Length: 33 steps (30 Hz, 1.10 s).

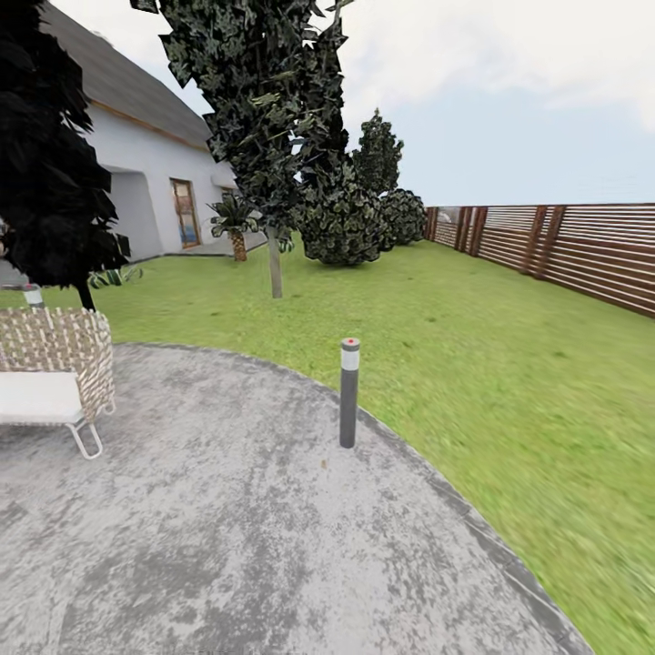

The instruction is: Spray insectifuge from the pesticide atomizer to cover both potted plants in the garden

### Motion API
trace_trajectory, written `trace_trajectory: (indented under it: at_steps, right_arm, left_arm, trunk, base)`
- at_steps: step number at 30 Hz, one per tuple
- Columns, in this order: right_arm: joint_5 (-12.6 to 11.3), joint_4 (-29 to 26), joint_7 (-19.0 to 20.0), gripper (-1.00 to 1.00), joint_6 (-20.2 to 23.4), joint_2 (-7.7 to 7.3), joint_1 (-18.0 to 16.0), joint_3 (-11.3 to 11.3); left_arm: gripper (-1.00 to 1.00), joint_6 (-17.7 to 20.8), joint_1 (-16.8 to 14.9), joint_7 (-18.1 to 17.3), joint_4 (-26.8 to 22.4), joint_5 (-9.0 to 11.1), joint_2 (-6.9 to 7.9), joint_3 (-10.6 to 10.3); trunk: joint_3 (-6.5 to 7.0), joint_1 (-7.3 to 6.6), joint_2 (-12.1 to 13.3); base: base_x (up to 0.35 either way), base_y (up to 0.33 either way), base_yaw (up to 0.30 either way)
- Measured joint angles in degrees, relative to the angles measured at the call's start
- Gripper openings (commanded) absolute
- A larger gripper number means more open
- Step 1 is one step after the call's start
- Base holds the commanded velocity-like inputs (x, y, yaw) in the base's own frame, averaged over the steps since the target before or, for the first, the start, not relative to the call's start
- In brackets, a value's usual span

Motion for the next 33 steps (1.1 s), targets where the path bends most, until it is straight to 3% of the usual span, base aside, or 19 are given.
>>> trace_trajectory:
  at_steps: [33]
  right_arm:
    - [0.0, 0.0, 0.0, 1.0, 0.1, 0.0, 0.0, 0.1]
  left_arm:
    - [1.0, 0.0, 0.0, 0.0, 0.0, 0.0, 0.0, 0.0]
  trunk:
    - [-5.93, 7.25, -13.2]
  base:
    - [0.0, 0.0, 0.274]
